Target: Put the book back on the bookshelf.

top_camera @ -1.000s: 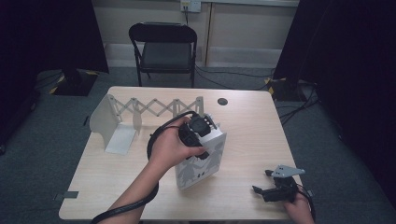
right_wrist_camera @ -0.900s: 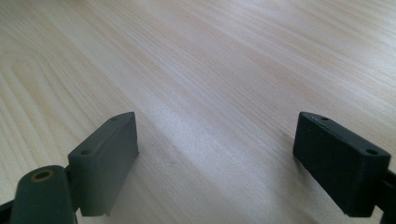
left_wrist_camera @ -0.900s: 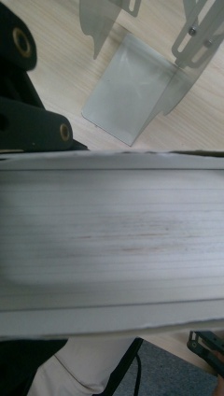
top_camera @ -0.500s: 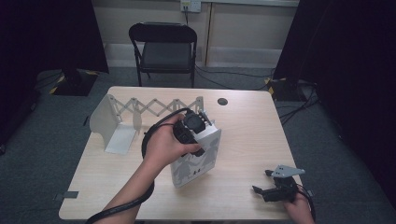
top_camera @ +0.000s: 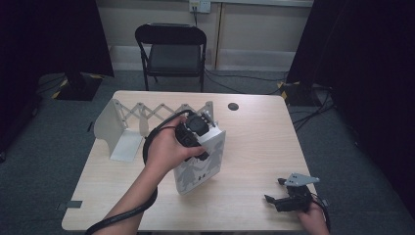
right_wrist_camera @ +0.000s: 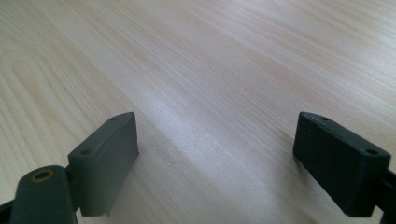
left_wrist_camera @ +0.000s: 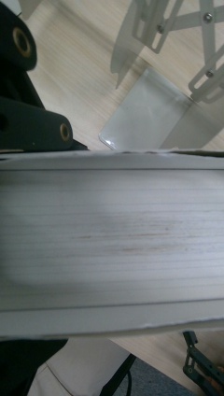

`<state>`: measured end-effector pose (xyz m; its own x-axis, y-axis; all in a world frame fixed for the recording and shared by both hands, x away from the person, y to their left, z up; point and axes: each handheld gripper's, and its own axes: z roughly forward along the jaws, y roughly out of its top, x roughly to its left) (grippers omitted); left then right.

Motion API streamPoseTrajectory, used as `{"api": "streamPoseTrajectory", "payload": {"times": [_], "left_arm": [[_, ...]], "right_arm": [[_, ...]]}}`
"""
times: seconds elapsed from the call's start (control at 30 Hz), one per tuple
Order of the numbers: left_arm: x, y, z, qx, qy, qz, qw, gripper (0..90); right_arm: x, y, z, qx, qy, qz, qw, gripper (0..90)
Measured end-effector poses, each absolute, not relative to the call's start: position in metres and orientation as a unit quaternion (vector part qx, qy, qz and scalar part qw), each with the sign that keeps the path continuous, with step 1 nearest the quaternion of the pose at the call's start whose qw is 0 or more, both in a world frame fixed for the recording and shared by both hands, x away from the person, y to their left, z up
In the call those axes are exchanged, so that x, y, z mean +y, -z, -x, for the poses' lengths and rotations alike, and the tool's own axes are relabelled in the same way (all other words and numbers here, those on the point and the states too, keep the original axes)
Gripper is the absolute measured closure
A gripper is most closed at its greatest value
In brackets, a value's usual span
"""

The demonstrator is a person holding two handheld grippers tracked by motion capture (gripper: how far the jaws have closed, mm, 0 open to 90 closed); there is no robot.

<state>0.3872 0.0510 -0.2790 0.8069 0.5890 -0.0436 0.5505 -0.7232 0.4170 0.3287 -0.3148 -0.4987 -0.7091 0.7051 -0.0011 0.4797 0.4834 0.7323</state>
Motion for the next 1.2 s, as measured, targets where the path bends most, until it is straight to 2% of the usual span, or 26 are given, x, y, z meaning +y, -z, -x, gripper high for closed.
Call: {"api": "streamPoseTrajectory", "payload": {"times": [1.2], "left_arm": [[0.082, 0.28, -0.391, 0.355, -0.053, -0.913, 0.194, 52.4]], "right_arm": [[-0.315, 0.499, -0.329, 0.847, -0.37, -0.35, 0.152, 13.5]]}}
